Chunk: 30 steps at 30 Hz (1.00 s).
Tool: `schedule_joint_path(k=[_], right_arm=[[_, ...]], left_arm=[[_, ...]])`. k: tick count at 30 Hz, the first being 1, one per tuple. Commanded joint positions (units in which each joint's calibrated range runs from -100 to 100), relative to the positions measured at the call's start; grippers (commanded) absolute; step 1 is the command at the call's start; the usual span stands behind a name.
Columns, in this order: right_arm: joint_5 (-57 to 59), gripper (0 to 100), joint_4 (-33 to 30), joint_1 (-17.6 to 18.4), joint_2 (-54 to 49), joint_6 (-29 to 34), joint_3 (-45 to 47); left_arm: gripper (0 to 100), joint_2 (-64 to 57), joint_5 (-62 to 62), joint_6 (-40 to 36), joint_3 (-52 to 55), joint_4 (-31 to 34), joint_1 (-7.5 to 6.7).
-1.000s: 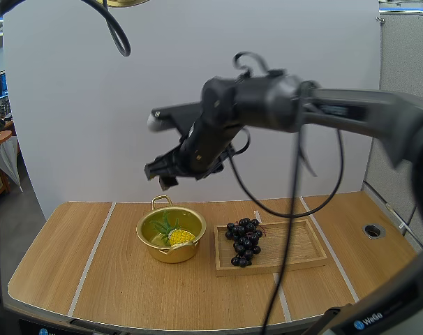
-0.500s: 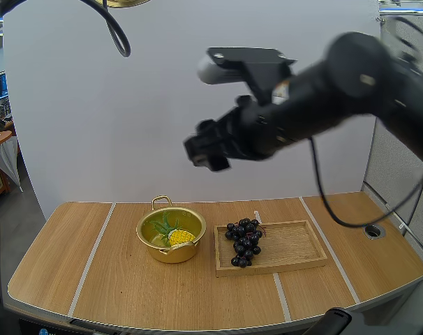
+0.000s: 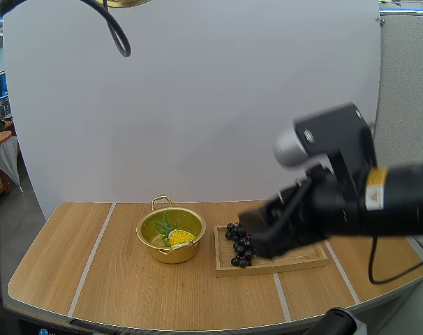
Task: Open the pot, put the pineapple inside, and close it
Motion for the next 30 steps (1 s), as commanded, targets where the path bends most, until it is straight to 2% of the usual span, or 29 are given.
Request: schedule_joint_path(k=[1,2,4,9,30], right_arm=[[7.4,48,1.1,-0.2,-7.0,-0.5,4.4],[7.7,34,1.5,-0.2,-7.8,-0.5,4.5],[7.7,0,2.5,-0.2,-9.8,-0.5,4.5],[7.7,0,0.8,-0.4,-10.3,-0.5,4.4],[7.7,0,0.8,-0.6,-10.3,-0.5,4.4]], left_arm=[[0,-0.3,-1.9,-0.4,-0.4,0.4,-0.13],[0,-0.3,-1.9,-0.4,-0.4,0.4,-0.13],[0,-0.3,-1.9,-0.4,-0.4,0.4,-0.13],[0,-0.3,-1.9,-0.4,-0.4,0.4,-0.13],[0,-0.3,-1.9,-0.4,-0.4,0.4,-0.13]])
